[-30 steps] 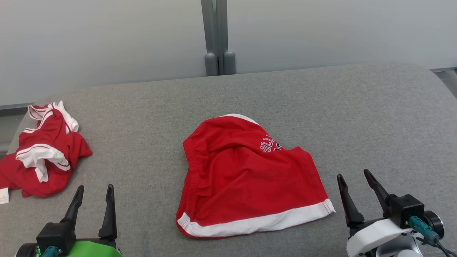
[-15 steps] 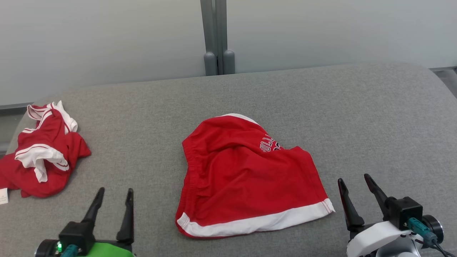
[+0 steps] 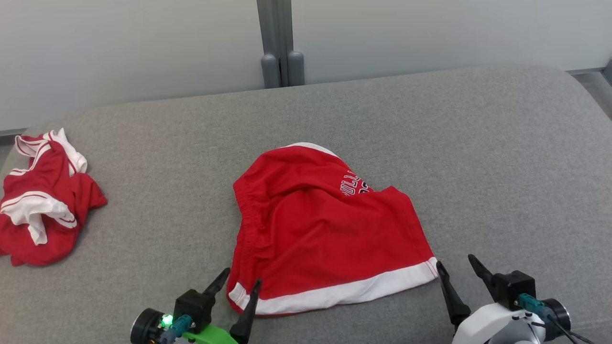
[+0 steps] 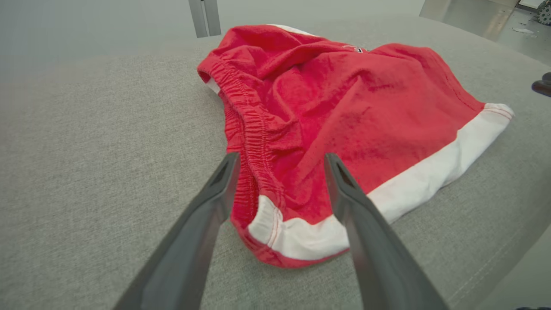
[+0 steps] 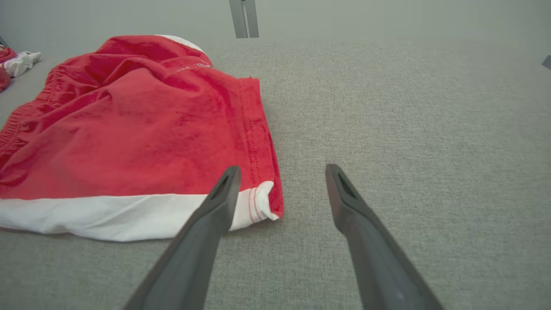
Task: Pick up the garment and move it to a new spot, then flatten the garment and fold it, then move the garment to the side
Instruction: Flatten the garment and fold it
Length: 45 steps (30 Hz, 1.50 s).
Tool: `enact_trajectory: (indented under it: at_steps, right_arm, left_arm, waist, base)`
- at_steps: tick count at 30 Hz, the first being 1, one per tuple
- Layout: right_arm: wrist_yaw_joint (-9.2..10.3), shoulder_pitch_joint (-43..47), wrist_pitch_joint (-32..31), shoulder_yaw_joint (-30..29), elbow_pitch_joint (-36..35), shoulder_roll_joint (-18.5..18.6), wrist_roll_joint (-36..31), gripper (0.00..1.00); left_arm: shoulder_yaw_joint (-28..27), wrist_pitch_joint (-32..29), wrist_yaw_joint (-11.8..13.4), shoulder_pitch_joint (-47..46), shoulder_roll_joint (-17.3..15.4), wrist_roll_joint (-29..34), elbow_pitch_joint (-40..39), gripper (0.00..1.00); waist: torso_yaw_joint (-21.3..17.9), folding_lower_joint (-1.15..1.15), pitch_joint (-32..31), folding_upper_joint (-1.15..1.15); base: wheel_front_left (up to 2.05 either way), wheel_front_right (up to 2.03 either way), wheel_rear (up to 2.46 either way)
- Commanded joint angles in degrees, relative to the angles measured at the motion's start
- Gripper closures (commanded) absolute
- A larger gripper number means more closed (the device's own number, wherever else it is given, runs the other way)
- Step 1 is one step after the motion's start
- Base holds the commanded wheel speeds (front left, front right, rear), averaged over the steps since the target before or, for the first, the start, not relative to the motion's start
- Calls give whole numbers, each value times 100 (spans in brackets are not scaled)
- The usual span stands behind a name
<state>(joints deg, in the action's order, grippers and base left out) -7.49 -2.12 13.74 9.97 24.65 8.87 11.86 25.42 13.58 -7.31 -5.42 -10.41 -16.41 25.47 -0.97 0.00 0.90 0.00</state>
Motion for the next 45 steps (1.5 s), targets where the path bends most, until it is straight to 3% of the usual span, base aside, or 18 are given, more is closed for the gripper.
enact_trajectory:
  at_steps: [1,18,19,20,21,22,23,28,37,45]
  right_arm:
    - [-1,-137,49,119,146,28,62,0]
    - [-1,-964,148,1101,1385,124,722,0]
    - [-1,-1000,149,1146,1437,111,783,11]
    - [-1,-1026,149,1188,1476,114,818,28]
    - [-1,-1056,149,1250,1531,131,869,58]
    - [-1,-1088,150,1279,1550,141,910,100]
    - [-1,-1127,150,1320,1568,142,968,100]
    - [-1,-1225,150,1458,1532,230,1109,100]
    - [-1,-1359,148,1225,511,375,993,100]
    - [-1,-2527,148,1475,315,535,1379,100]
  left_arm:
    - [93,-4,-12,-155,-54,-45,162,0]
    - [1175,99,-16,-669,-204,-821,1171,0]
    - [1224,104,-16,-693,-218,-873,1214,0]
    - [1254,107,-16,-712,-217,-934,1247,10]
    - [1302,110,-17,-726,-202,-1018,1282,49]
    - [1331,100,-17,-737,-195,-1086,1299,79]
    - [1368,99,-17,-754,-193,-1140,1325,100]
    - [1427,136,-17,-840,-188,-1490,1266,100]
    - [985,165,-16,-1144,-433,-1803,331,100]
    - [920,-170,-16,-2402,-707,-2333,-281,100]
  waist:
    - [-39,0,79,0]
    - [42,0,344,0]
    - [45,0,352,0]
    - [47,0,357,0]
    - [51,0,362,0]
    - [54,0,365,0]
    - [56,0,369,0]
    - [67,0,382,0]
    - [22,0,486,0]
    - [-8,0,781,0]
  base:
    - [0,0,0]
    - [0,0,0]
    - [0,0,0]
    - [0,0,0]
    - [0,0,0]
    - [0,0,0]
    - [0,0,0]
    - [0,0,0]
    - [0,0,0]
    - [0,0,0]
